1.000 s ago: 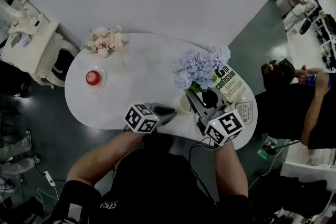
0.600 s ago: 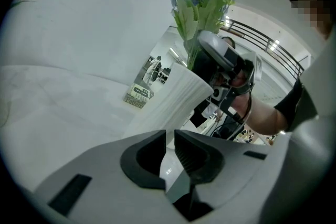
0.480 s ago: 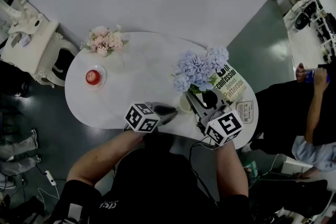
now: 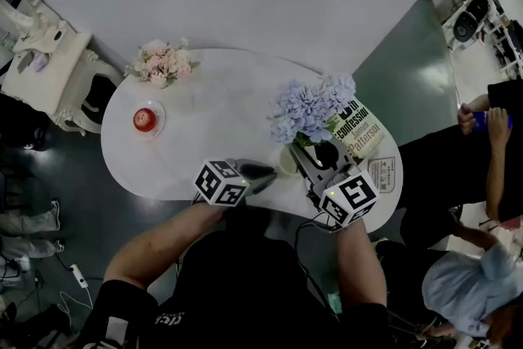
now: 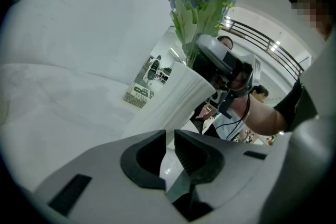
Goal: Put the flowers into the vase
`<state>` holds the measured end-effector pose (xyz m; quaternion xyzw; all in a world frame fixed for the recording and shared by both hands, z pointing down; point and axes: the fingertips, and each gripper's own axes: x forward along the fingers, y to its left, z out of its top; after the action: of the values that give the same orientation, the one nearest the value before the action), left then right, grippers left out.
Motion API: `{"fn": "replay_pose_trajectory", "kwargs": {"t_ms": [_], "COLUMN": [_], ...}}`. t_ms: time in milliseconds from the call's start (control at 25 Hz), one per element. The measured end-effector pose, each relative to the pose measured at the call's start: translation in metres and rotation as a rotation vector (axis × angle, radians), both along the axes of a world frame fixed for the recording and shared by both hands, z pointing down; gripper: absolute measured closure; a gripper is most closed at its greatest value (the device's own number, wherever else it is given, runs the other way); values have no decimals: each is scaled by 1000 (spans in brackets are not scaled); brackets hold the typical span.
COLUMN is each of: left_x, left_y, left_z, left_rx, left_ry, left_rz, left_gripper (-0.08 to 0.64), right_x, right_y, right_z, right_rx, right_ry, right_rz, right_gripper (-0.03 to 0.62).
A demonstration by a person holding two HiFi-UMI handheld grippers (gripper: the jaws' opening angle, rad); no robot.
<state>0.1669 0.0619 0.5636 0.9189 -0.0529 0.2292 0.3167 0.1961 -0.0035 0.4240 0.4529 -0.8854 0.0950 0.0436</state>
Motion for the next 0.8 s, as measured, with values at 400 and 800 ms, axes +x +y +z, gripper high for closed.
{"fn": "replay_pose_trajectory", "kwargs": {"t_ms": [400,800], "left_x": [2,1], "left_y": [-2,-1], "left_z": [1,2], "left_rx": [-2,-7], "left_ry": [-1,-1], "left_rz": [0,-6], "left_gripper": [503,503], "right_x": [2,0], "right_y": [0,4], "right_z": [8,15], "right_rx": [-23,-37], "right_ry": [3,0], "right_rz": [-18,-49], "right_gripper": [444,427]}}
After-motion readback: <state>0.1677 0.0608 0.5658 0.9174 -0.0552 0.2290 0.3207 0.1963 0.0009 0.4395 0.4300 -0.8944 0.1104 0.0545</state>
